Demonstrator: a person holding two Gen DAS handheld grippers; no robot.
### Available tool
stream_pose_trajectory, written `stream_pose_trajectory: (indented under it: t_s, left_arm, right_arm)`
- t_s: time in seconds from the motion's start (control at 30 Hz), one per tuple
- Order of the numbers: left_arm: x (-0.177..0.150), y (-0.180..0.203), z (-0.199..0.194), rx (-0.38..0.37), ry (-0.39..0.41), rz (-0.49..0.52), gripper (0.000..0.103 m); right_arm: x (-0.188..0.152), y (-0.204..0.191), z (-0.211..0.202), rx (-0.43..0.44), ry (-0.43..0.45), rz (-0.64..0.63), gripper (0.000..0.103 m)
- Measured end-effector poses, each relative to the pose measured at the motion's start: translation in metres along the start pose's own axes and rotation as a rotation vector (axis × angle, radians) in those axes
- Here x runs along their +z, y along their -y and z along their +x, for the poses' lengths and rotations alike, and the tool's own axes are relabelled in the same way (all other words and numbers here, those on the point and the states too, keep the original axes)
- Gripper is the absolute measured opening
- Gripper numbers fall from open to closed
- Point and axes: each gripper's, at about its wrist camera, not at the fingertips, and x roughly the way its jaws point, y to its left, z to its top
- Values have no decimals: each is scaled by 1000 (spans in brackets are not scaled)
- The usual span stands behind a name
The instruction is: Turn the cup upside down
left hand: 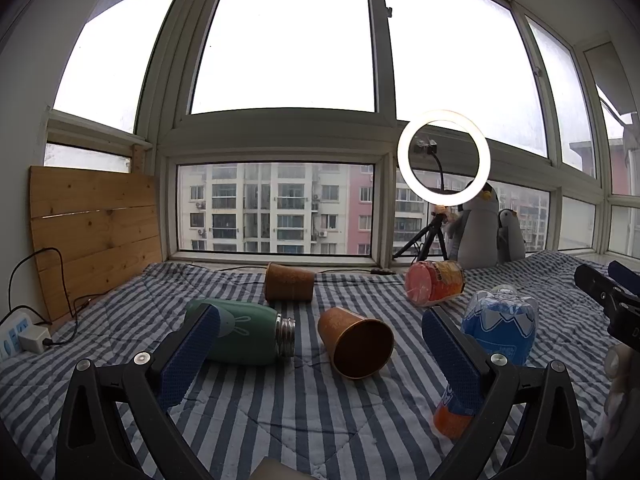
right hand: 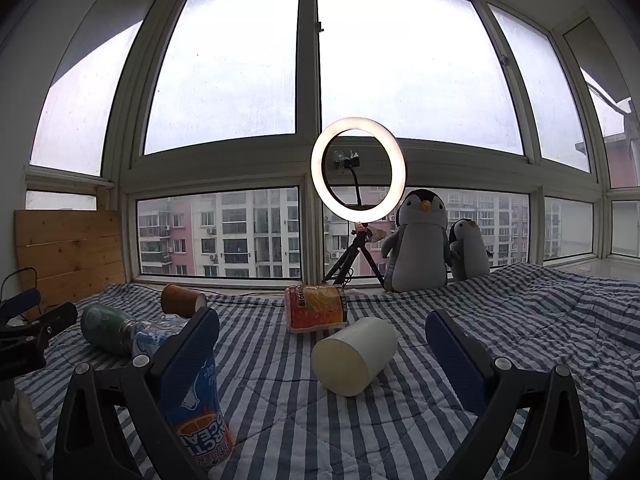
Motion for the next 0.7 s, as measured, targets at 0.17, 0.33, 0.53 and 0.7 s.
stream_pose_trajectory:
  t_s: [0.17,0.33,0.53,0.7]
  left_arm:
    - [0,0,0,1,0,-1,102]
    - [0,1,1,3,-4,1,102]
    - [0,1,2,2,-6,1,102]
    - [1,0,2,3,-5,1,102]
  right_arm:
    - [0,1,-1,-1,1,2,102]
    - [0,1,-1,-1,3,3,102]
    - [0,1,-1,-1,1,3,102]
    - [1,2,-1,-1,1,3,102]
